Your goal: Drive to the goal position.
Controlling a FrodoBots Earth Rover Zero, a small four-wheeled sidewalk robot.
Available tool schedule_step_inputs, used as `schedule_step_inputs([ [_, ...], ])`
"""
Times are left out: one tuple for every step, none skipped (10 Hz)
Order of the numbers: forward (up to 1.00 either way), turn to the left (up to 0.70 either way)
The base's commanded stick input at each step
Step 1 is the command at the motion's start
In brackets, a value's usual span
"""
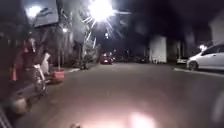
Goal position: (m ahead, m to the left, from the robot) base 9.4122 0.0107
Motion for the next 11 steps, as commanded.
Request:
schedule_step_inputs([
  [1.00,0.00],
  [1.00,0.00],
  [1.00,0.00],
  [1.00,0.00],
  [1.00,0.00],
  [1.00,0.00],
  [1.00,0.00],
  [1.00,0.00],
  [1.00,0.00],
  [1.00,0.00],
  [1.00,0.00],
])
